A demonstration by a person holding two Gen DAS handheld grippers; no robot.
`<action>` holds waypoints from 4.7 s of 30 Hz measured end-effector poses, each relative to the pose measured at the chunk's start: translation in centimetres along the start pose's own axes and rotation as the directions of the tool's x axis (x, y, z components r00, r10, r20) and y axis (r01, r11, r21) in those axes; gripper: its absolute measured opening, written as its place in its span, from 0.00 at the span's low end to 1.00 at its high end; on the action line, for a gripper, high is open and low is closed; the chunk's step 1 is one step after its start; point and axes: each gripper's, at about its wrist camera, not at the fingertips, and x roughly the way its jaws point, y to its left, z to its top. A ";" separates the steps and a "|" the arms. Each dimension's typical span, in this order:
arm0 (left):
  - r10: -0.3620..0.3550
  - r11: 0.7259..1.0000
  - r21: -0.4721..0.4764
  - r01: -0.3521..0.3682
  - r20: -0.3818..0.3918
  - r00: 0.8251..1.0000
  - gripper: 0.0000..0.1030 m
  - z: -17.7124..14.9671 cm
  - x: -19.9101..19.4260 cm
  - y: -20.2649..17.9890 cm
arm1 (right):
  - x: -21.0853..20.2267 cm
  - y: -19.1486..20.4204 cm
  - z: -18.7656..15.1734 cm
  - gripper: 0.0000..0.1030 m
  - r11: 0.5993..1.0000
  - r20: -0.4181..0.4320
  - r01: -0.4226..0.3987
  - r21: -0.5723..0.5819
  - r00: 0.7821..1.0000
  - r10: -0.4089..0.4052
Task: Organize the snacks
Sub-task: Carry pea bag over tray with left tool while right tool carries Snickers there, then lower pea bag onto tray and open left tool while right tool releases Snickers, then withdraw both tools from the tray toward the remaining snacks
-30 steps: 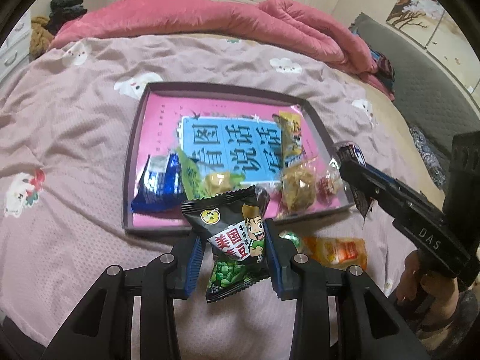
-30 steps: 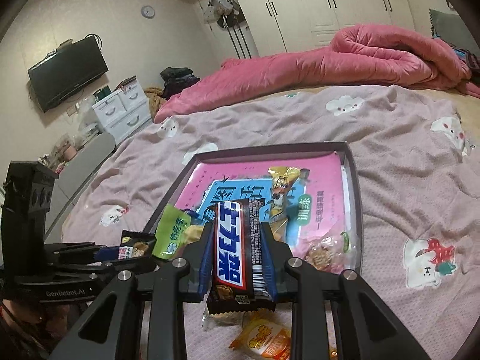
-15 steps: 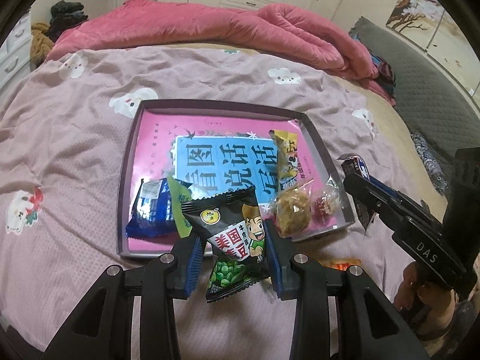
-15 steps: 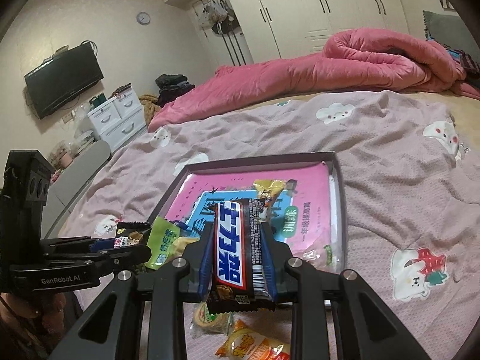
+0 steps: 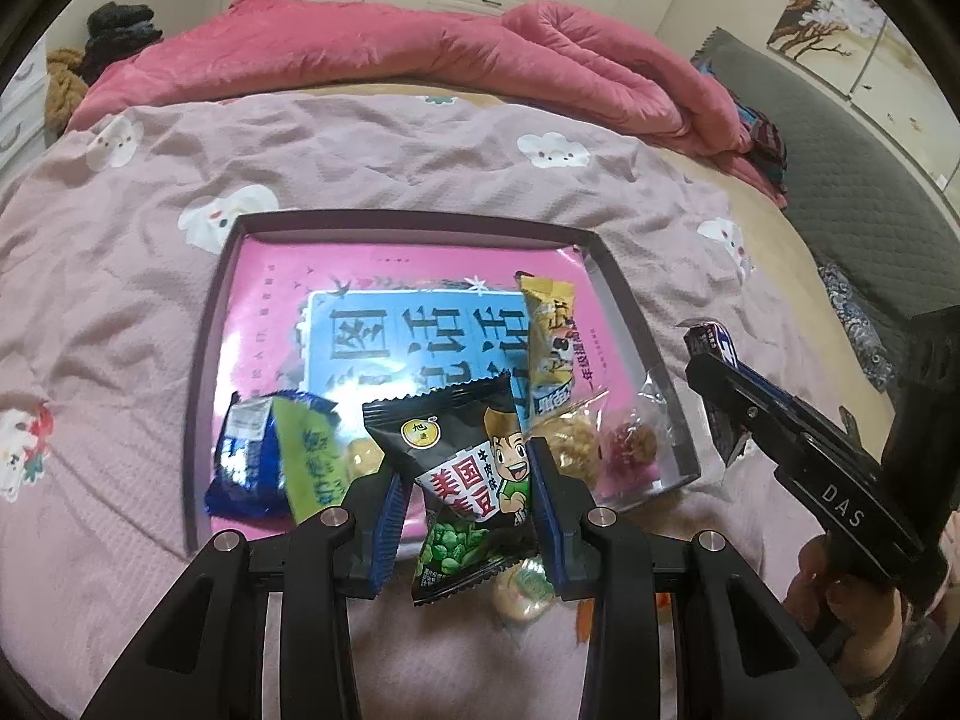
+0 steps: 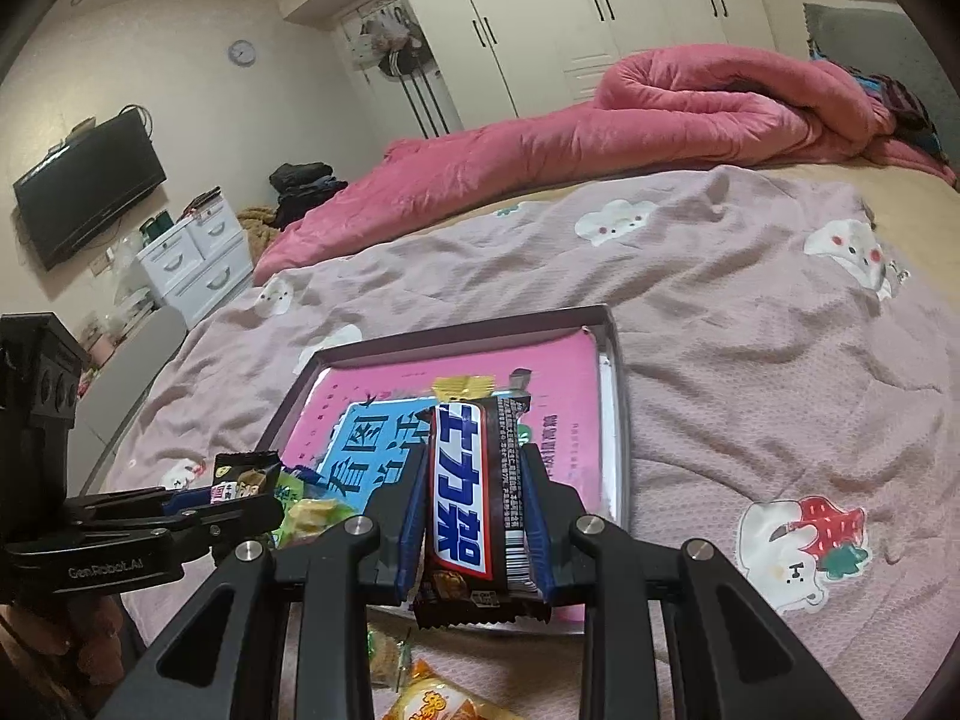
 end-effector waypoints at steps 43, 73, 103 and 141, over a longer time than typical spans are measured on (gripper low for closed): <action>0.015 0.999 0.044 -0.011 -0.086 0.996 0.38 0.9 6.3 -1.5 | 4.9 -0.9 -1.9 0.29 1.000 -0.119 -0.007 0.015 0.993 0.008; 0.009 1.000 0.028 -0.007 -0.085 0.996 0.38 1.2 6.6 -1.6 | 4.2 -1.7 -1.4 0.32 0.997 -0.083 -0.022 0.072 0.996 0.028; 0.001 1.000 0.009 0.000 -0.044 0.999 0.60 1.1 4.8 -1.6 | 1.9 -2.0 -1.1 0.48 0.995 -0.038 -0.032 0.099 0.999 0.036; -0.052 0.981 0.182 0.066 -0.079 0.996 0.73 -5.1 0.8 -1.3 | -4.7 1.4 -5.8 0.67 0.987 -0.087 0.009 -0.159 0.996 -0.024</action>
